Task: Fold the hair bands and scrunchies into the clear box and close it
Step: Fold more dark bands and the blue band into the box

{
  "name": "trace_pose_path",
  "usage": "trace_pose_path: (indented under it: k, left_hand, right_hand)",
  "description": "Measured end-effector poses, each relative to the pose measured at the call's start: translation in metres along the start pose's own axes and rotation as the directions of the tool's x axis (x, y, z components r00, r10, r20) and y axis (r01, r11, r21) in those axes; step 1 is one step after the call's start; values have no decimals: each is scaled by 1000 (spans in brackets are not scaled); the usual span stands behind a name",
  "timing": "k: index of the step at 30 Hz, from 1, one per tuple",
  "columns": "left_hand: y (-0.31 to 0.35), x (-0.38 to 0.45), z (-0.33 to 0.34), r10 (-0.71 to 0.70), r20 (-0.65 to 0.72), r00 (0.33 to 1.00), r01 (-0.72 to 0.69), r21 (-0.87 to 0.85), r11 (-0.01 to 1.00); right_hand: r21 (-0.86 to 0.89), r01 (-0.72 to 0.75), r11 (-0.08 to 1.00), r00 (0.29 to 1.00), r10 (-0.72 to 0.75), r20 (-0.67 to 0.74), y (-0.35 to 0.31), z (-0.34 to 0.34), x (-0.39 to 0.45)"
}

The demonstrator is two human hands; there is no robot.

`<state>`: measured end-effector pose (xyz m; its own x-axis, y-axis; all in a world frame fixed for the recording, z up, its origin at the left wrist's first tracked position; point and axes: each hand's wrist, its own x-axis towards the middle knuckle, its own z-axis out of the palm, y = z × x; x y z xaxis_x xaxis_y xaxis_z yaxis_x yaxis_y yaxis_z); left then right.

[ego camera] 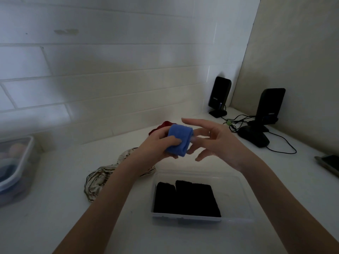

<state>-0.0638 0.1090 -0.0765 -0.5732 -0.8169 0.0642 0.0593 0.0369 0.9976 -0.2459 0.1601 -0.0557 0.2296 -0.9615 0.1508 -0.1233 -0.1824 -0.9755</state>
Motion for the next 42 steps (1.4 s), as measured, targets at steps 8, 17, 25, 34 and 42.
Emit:
trace_pose_path:
  k: [8,17,25,34,42]
  left_hand:
    - [2,-9,4,-115,209,971,75,191,979]
    - [1,-11,5,-84,159,984,14,399,917]
    - [1,-13,2,-66,200,977,-13,372,928]
    - [-3,-1,-7,-15,26,1000,18,-98,995]
    - [3,-10,14,12,178,984,-49,202,978]
  right_hand:
    - [-426,143,894,984,-82,159,2,-4,0]
    - [-327,-2,945,966,87,244,-1,-11,-5]
    - [-354,53,934,982,15,188,0,-9,-2]
    - [-365,125,923,991,-101,82,-3,-9,-5]
    - [-370,-41,928,984,102,146,-15,-27,-11]
